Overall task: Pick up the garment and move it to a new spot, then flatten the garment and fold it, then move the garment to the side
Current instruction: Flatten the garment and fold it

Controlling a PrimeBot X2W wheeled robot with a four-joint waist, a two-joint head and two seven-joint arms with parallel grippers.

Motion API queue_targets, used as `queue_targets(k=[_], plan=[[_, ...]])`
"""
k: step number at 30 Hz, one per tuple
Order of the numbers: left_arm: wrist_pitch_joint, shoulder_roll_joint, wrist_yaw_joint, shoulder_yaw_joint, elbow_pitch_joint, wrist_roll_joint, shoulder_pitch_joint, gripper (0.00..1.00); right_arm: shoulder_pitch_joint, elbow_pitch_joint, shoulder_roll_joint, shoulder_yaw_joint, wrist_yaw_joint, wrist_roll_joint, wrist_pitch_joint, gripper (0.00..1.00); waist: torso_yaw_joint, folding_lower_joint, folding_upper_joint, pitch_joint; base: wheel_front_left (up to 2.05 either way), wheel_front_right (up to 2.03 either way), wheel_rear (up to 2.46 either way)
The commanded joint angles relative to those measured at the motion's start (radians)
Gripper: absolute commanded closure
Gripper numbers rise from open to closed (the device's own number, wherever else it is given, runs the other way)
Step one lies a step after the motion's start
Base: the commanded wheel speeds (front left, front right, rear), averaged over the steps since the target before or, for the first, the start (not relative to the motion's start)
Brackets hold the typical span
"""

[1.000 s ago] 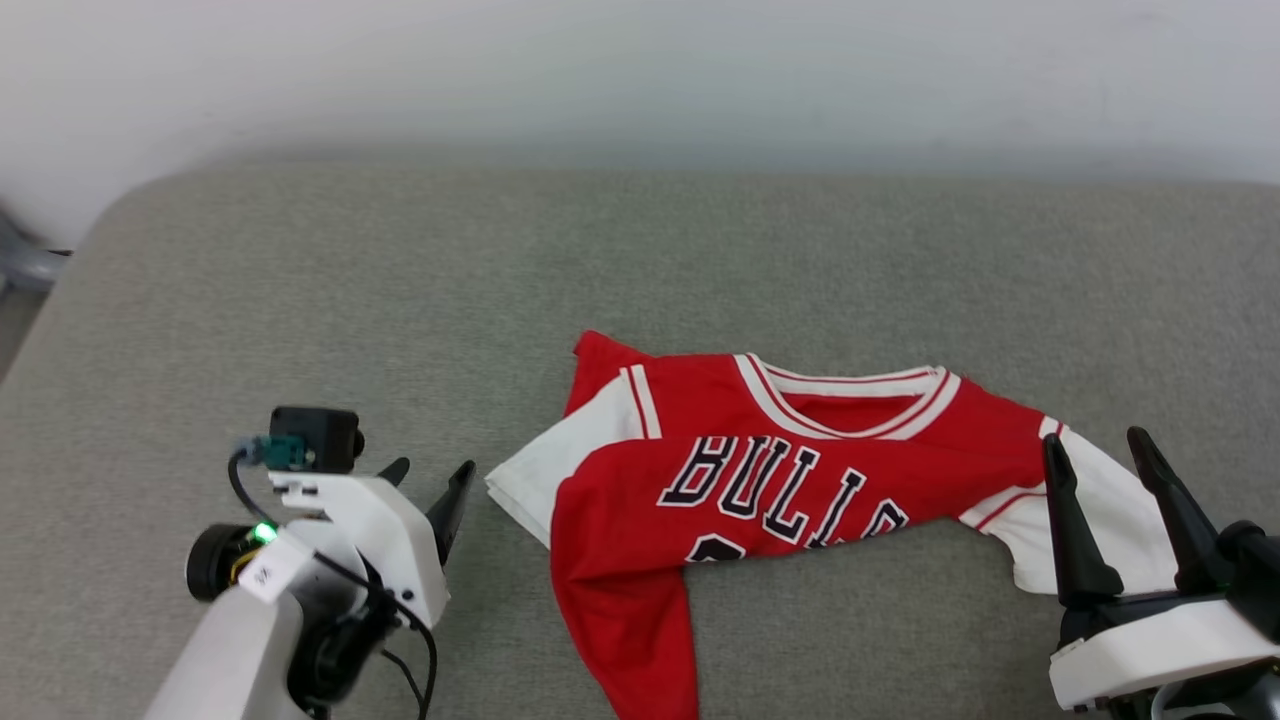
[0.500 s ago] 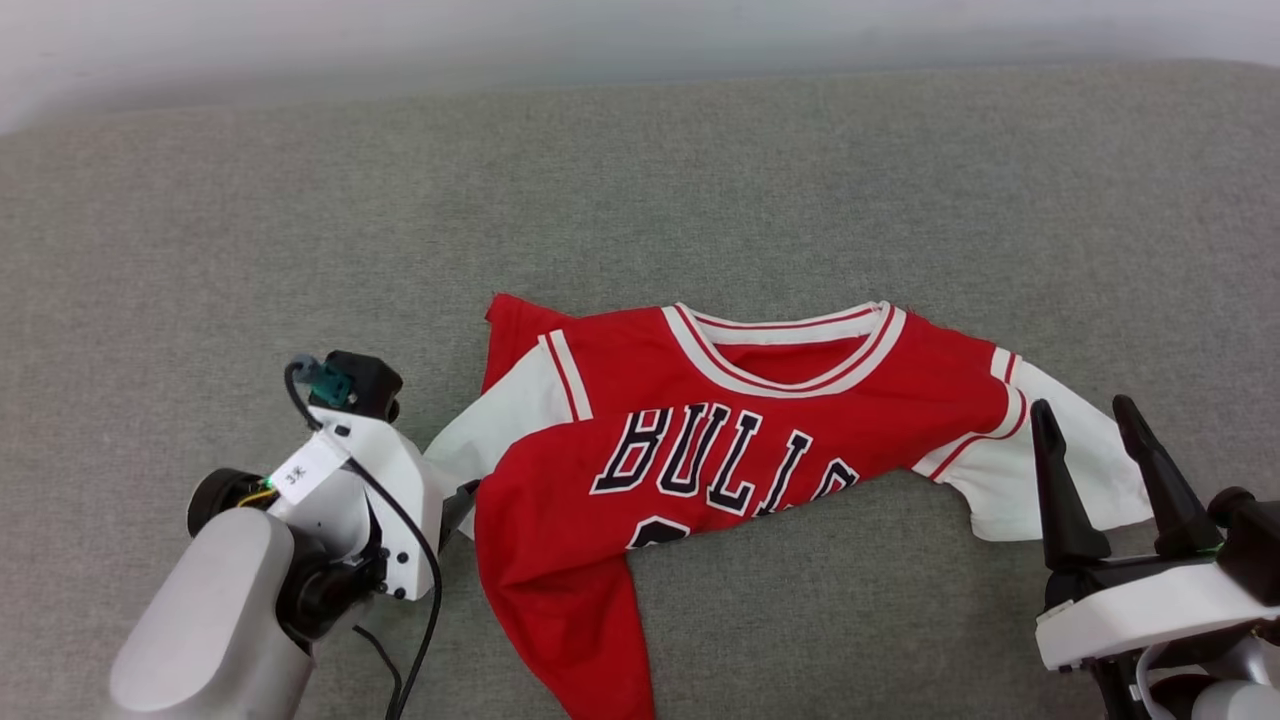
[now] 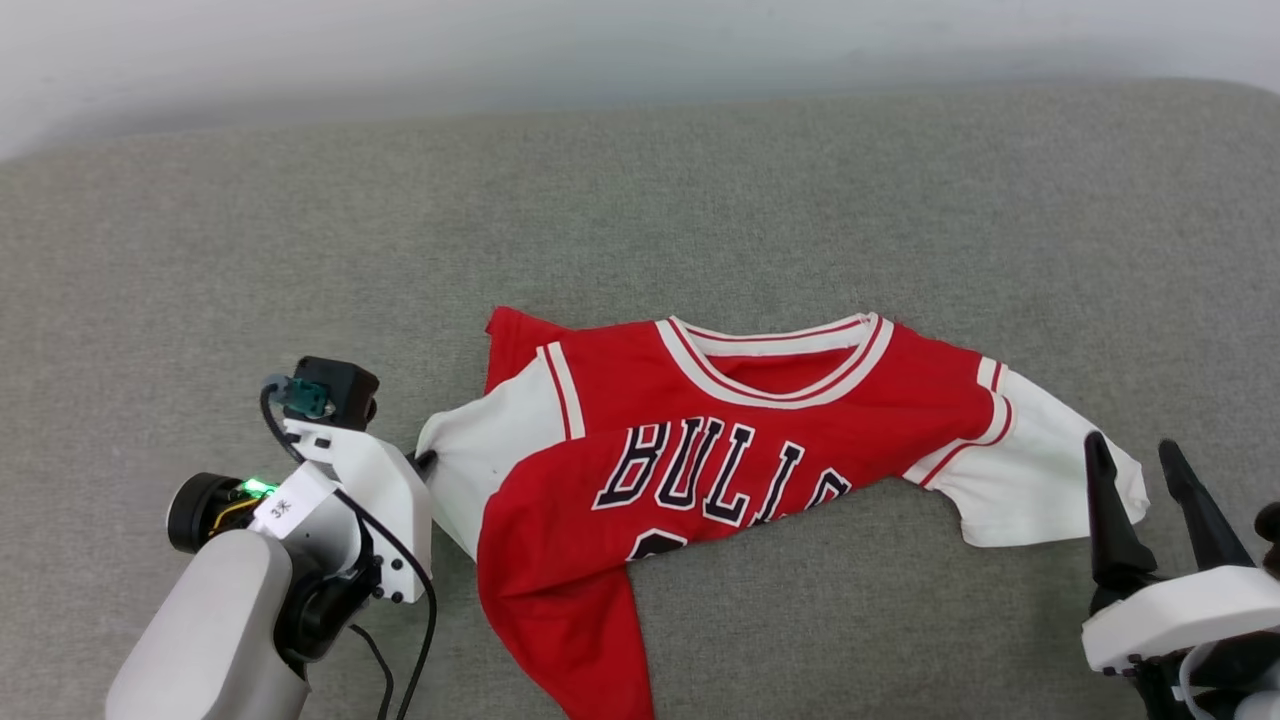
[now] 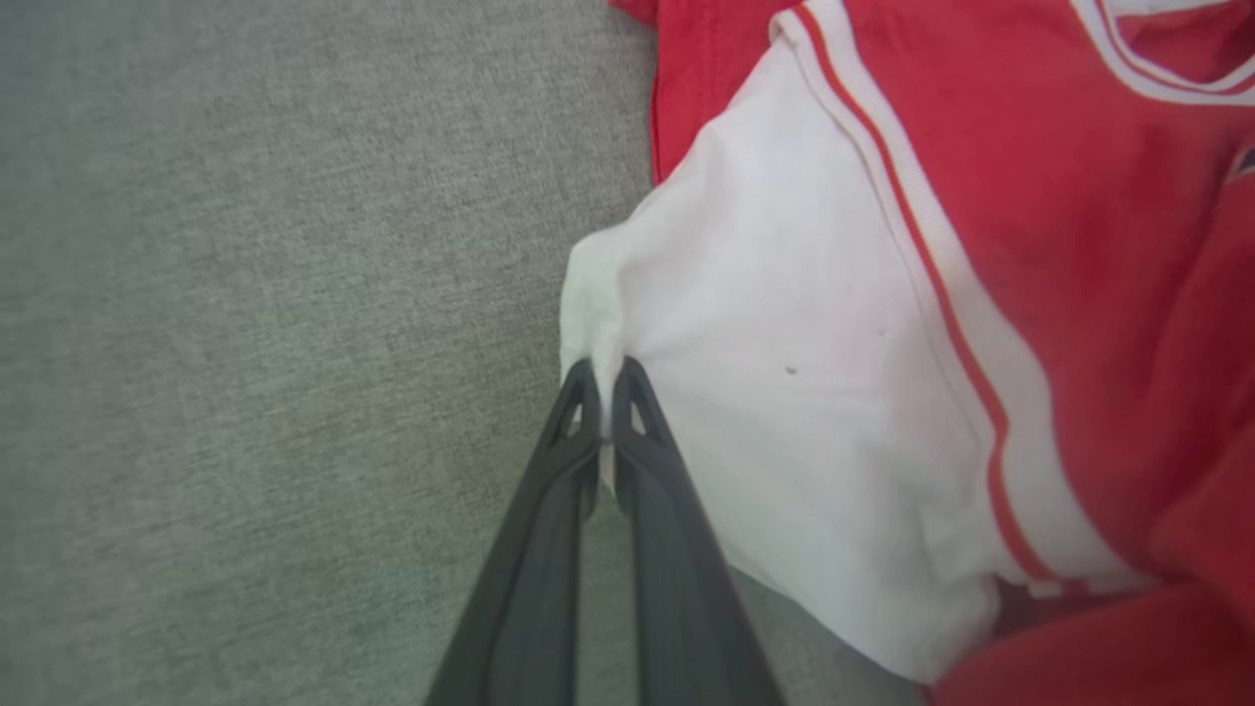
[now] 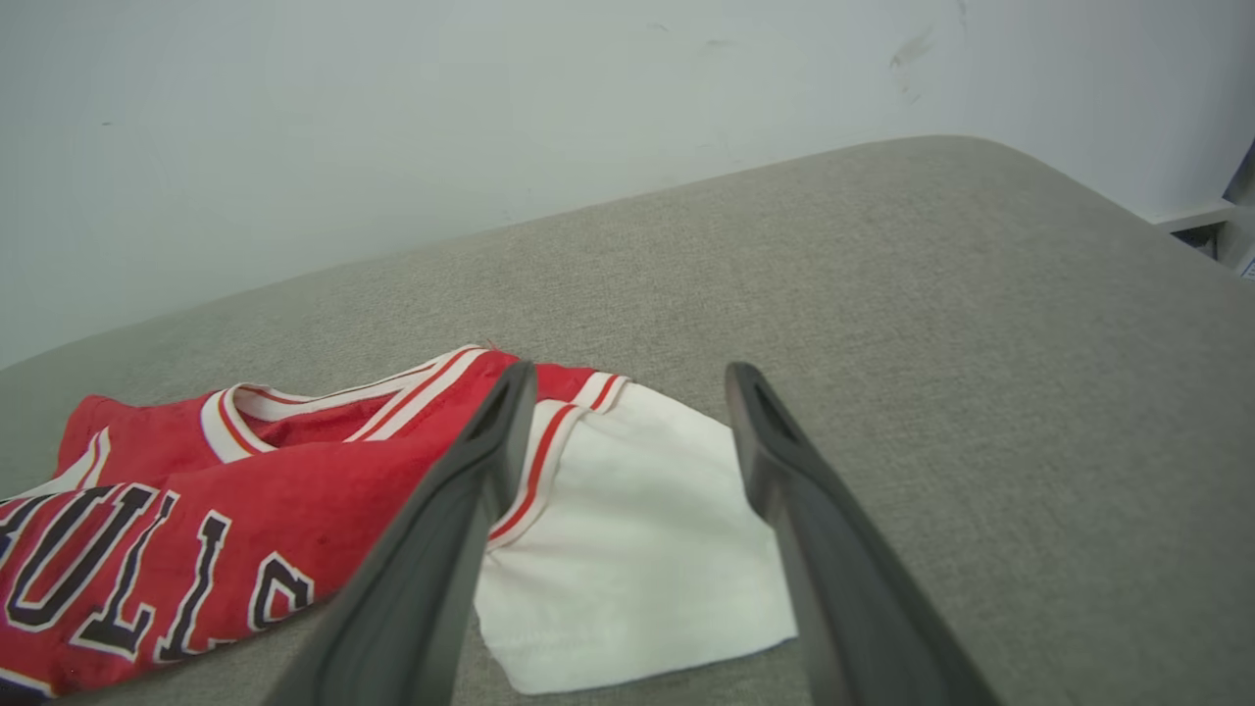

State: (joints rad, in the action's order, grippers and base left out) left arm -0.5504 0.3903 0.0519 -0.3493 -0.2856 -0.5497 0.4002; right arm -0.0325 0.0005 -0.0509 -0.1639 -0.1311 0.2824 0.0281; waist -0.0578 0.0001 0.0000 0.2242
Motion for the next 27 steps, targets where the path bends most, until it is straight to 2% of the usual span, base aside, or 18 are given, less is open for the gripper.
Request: queue_targets(k=[1, 3, 4, 11, 18, 24, 25, 26, 27], plan=[[0.032, -0.001, -0.012, 0.011, 0.019, 0.009, -0.020, 1.00, -0.010, 0.021, 0.001, -0.021, 0.001, 0.013, -0.025, 0.00, 0.013, -0.0001, 0.0000, -0.021, 0.00, 0.00, 0.00], [0.071, -0.005, -0.029, 0.021, 0.045, 0.016, -0.035, 1.00, -0.014, 0.057, -0.002, -0.054, 0.001, 0.019, -0.071, 0.00, 0.019, -0.0001, 0.0000, -0.034, 0.00, 0.00, 0.00], [0.117, -0.009, -0.052, 0.034, 0.090, 0.024, -0.058, 1.00, -0.023, 0.115, -0.033, -0.099, 0.001, 0.041, -0.175, 0.00, 0.027, -0.0001, 0.0000, -0.046, 0.00, 0.00, 0.00], [0.149, -0.009, -0.078, 0.045, 0.196, 0.023, -0.085, 1.00, -0.095, 0.193, -0.137, -0.139, 0.001, 0.096, -0.487, 0.00, 0.040, -0.0001, 0.0000, -0.023, 0.00, 0.00, 0.00], [0.145, -0.008, -0.090, 0.043, 0.271, 0.029, -0.059, 1.00, -0.207, 0.263, -0.223, -0.067, 0.001, 0.119, -0.646, 0.00, 0.062, -0.0001, 0.0000, 0.035, 0.00, 0.00, 0.00], [0.156, -0.015, -0.092, 0.038, 0.287, 0.028, -0.050, 1.00, -0.220, 0.349, -0.231, 0.052, -0.001, 0.146, -0.747, 0.00, 0.079, -0.0001, 0.0000, 0.064, 0.00, 0.00, 0.00], [0.158, -0.015, -0.094, 0.038, 0.286, 0.028, -0.051, 1.00, -0.216, 0.364, -0.227, 0.058, -0.001, 0.153, -0.761, 0.51, 0.081, -0.0001, 0.0000, 0.066, 0.00, 0.00, 0.00], [0.159, -0.015, -0.094, 0.037, 0.284, 0.028, -0.052, 1.00, -0.213, 0.373, -0.224, 0.066, -0.001, 0.160, -0.773, 0.69, 0.083, -0.0001, 0.0000, 0.068, 0.00, 0.00, 0.00], [0.160, -0.014, -0.093, 0.037, 0.283, 0.027, -0.052, 1.00, -0.215, 0.376, -0.226, 0.071, -0.001, 0.162, -0.770, 1.00, 0.084, -0.0001, 0.0000, 0.069, 0.00, 0.00, 0.00]])
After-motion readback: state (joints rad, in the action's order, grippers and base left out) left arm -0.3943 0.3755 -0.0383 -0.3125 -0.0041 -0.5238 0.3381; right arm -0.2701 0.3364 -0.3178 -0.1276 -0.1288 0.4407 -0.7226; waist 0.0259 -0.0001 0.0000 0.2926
